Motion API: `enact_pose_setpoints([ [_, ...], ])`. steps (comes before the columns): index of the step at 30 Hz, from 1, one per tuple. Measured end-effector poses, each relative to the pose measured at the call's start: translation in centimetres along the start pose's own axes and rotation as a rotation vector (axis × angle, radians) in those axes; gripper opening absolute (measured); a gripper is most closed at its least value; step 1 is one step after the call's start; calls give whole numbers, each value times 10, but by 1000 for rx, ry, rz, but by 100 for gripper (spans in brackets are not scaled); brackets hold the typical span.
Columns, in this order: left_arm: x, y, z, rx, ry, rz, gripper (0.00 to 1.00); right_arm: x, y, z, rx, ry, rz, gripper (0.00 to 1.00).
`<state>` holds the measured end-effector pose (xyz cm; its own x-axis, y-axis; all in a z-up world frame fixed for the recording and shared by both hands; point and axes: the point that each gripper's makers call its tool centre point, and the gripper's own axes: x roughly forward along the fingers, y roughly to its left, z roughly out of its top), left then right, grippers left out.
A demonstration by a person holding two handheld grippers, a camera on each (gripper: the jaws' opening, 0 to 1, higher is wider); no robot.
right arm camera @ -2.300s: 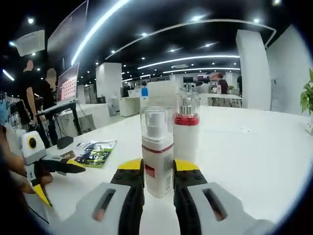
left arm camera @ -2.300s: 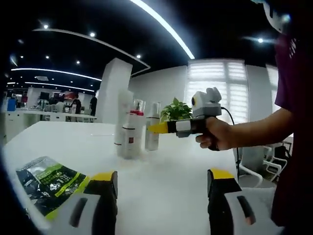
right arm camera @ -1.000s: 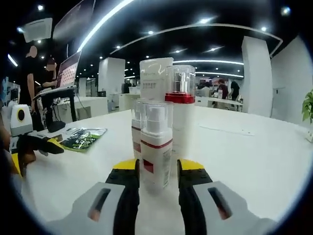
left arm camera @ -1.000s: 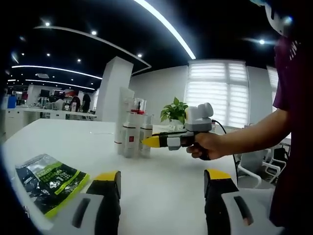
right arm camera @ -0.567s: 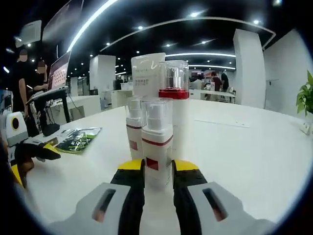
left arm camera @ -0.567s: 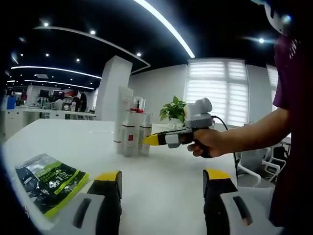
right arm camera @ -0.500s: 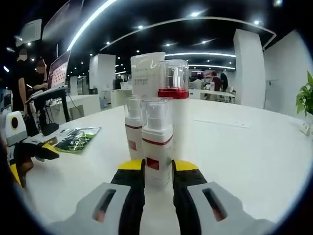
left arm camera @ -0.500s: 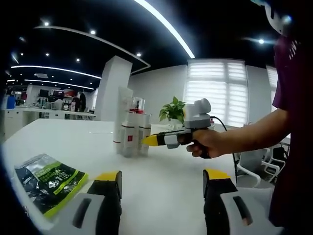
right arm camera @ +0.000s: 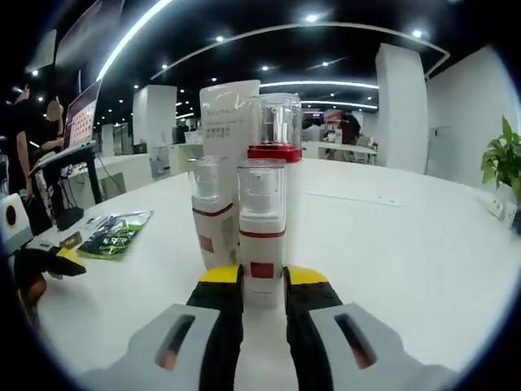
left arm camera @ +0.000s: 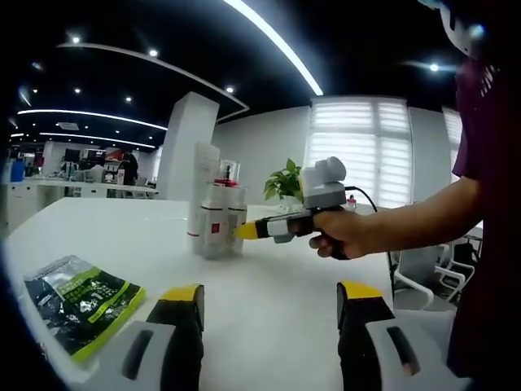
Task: Arrange the skincare products in the storage area until every visible bottle or jar stands upright without overlapping.
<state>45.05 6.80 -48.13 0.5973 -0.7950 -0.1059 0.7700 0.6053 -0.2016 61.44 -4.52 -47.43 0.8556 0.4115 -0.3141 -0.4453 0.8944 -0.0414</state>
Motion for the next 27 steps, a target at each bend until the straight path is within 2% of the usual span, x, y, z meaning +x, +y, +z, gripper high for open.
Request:
enact_pose_setpoints([
  [4, 0, 0, -1, 2, 3, 0, 68, 0, 1, -1, 11, 0, 2, 26],
  [18, 1, -2, -5, 14, 24, -7, 66, -11, 6, 0, 84, -11, 14, 23],
  [27, 1, -2, -7, 21, 33, -7, 64, -12, 7, -2, 62, -4, -2, 21],
])
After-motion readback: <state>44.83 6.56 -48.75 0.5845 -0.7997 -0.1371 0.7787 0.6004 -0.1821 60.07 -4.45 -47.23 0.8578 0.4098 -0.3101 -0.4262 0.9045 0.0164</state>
